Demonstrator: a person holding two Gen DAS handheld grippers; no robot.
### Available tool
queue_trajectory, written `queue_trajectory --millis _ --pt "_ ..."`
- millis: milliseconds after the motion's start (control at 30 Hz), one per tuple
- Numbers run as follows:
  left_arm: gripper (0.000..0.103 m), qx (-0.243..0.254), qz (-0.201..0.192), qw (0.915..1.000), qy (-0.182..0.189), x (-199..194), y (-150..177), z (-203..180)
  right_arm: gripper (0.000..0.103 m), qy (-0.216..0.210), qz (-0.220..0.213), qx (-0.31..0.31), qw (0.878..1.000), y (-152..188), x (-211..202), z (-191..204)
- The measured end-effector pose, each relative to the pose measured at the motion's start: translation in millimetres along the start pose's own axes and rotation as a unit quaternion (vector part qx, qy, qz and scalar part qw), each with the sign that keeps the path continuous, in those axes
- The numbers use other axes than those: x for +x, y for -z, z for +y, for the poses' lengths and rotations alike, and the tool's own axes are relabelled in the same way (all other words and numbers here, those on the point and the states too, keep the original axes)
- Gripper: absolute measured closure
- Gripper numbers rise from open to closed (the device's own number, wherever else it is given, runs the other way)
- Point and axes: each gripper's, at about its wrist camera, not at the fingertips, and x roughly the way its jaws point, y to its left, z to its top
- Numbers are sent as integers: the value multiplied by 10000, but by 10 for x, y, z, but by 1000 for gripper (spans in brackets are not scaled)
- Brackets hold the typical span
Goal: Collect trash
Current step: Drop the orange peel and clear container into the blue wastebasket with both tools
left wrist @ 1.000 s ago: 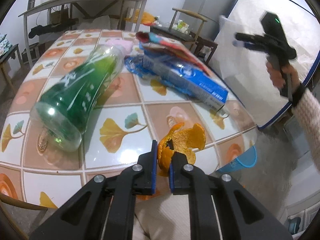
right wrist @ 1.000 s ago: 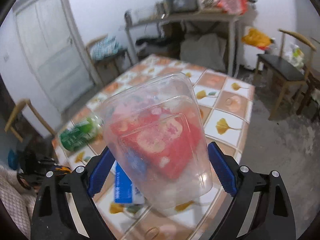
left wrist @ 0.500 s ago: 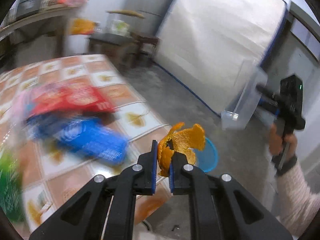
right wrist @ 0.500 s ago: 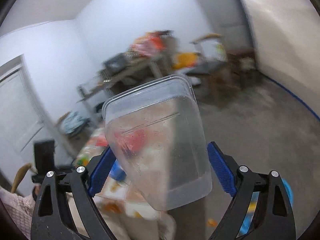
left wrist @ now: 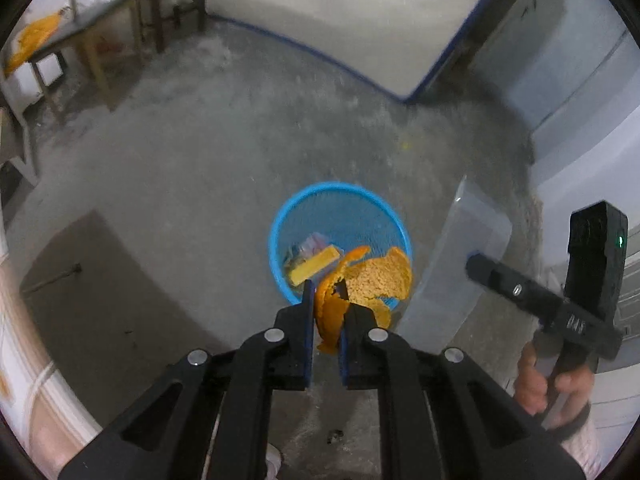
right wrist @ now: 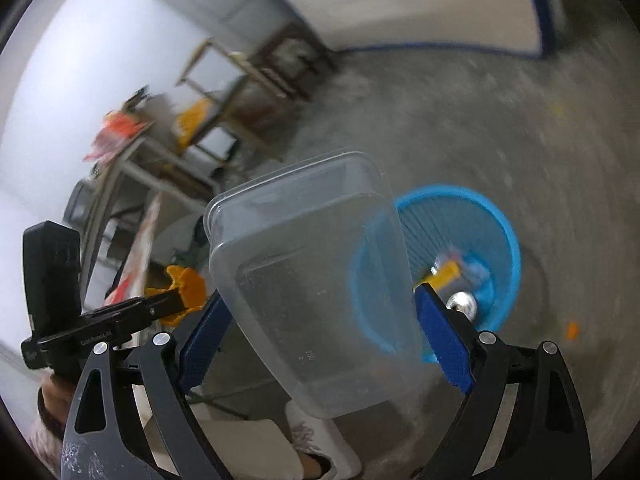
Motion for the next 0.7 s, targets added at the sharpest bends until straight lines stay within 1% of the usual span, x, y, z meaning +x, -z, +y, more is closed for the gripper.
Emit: queue_trajectory --millis 100,200,233,267,333,400,467,500,633,700 --pt "93 -39 230 9997 -83 408 -234 -118 17 276 168 553 9979 -14 270 -303" --pt "91 -49 384 9992 -121 732 -390 -226 17 538 197 783 9953 -38 449 -450" --pt "85 -75 418 9990 -112 821 -429 -260 17 633 205 824 9944 -41 418 -556" --pt "69 -81 462 9987 -174 898 -458 -295 17 711 232 857 9935 -58 475 -626" --pt "46 35 444 9981 -418 952 -470 -346 17 859 348 950 9911 -87 557 -728" --pt "43 170 300 9983 -464 956 -524 -416 16 969 526 1052 9883 -92 722 -796" --pt "34 142 234 9991 -327 928 -541 -430 16 1020 607 1095 9869 -103 840 -833" --pt "33 71 168 9995 -244 897 -559 -419 16 1033 632 1086 9867 -60 781 -965" --pt "32 -74 -39 9999 -71 637 -561 -426 16 1236 869 968 9838 -36 910 -988" --pt "32 -54 -201 9998 5 456 -546 -437 16 1266 941 871 9836 -17 917 -961"
